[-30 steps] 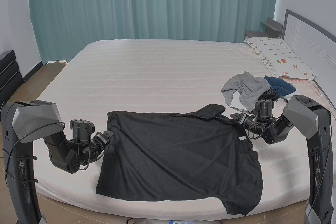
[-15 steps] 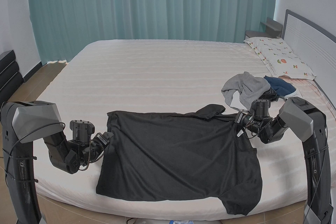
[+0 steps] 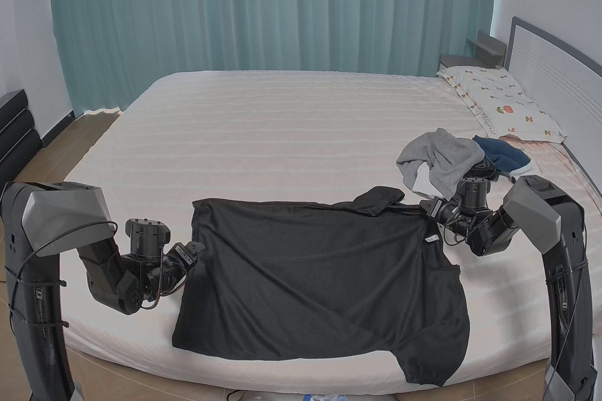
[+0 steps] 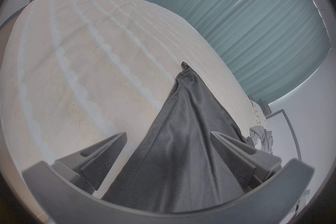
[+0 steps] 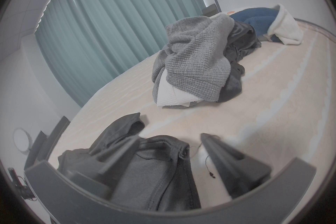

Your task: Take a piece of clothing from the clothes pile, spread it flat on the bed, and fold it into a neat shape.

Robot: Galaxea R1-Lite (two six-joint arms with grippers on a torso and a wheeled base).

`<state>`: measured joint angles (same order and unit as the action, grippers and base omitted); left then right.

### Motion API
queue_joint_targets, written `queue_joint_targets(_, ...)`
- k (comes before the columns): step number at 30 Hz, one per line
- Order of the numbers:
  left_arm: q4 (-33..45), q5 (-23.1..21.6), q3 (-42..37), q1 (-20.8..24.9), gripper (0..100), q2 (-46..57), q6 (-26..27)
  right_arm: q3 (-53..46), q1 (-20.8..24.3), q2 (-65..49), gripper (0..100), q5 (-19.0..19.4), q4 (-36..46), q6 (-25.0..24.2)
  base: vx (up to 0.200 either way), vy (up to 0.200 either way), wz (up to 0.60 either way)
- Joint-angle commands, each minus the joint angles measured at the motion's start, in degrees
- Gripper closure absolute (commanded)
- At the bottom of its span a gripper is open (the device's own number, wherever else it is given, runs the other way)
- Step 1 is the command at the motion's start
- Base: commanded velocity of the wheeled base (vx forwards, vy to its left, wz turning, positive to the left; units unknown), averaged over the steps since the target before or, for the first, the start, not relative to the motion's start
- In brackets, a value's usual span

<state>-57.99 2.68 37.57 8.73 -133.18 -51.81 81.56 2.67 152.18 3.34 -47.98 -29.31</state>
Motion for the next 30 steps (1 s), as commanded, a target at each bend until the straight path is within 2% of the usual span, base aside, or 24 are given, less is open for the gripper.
queue_joint_targets(1,-0.28,-0.22,-1.98,0.24,0,2.49,-0.05,-5.79,-1.53,-6.36,0,3.43,-0.97,-3.92,0.0,0.0,0.0)
queue_joint_targets(4,-0.37,-0.48,-3.47,0.15,0,5.04,0.22,-12.47,-3.28,-11.9,0,7.29,-1.68,-4.8,0.0,0.0,0.0)
queue_joint_targets(6,-0.28,-0.57,-4.0,0.24,0,5.74,0.48,-15.29,-3.9,-13.66,0,8.17,-1.94,-4.88,0.0,0.0,0.0)
queue_joint_targets(12,-0.28,-0.57,-5.75,1.82,0,6.62,1.19,-36.64,-7.5,-24.91,0,14.33,-7.83,-4.97,0.0,0.0,0.0)
queue_joint_targets(14,-0.37,-0.57,-6.72,2.17,0,6.71,1.27,-39.46,-7.86,-26.32,0,15.38,-8.8,-4.97,-0.2,0.0,0.0)
queue_joint_targets(15,-0.63,-0.66,-9.71,2.43,0,7.59,1.27,-45.34,-8.65,-29.04,0,17.84,-11.17,-4.97,-0.2,0.0,0.0)
queue_joint_targets(17,-1.16,-0.84,-12.0,2.43,0,8.64,1.1,-50.18,-9.26,-31.06,0,19.42,-12.84,-4.88,-0.2,0.0,0.0)
queue_joint_targets(24,-1.34,-1.54,-18.76,3.58,0,9.08,1.01,-60.55,-9.44,-33.79,0,21.18,-15.65,-4.8,-0.2,0.0,0.0)
queue_joint_targets(28,-2.48,-1.54,-21.49,5.42,0,8.47,1.54,-63.45,-9.44,-32.91,0,21.8,-17.14,-4.8,0.0,0.0,0.0)
queue_joint_targets(30,-5.2,-1.28,-23.16,7.27,0,7.5,1.62,-64.42,-9.44,-31.85,0,23.55,-17.76,-4.8,0.0,0.0,0.0)
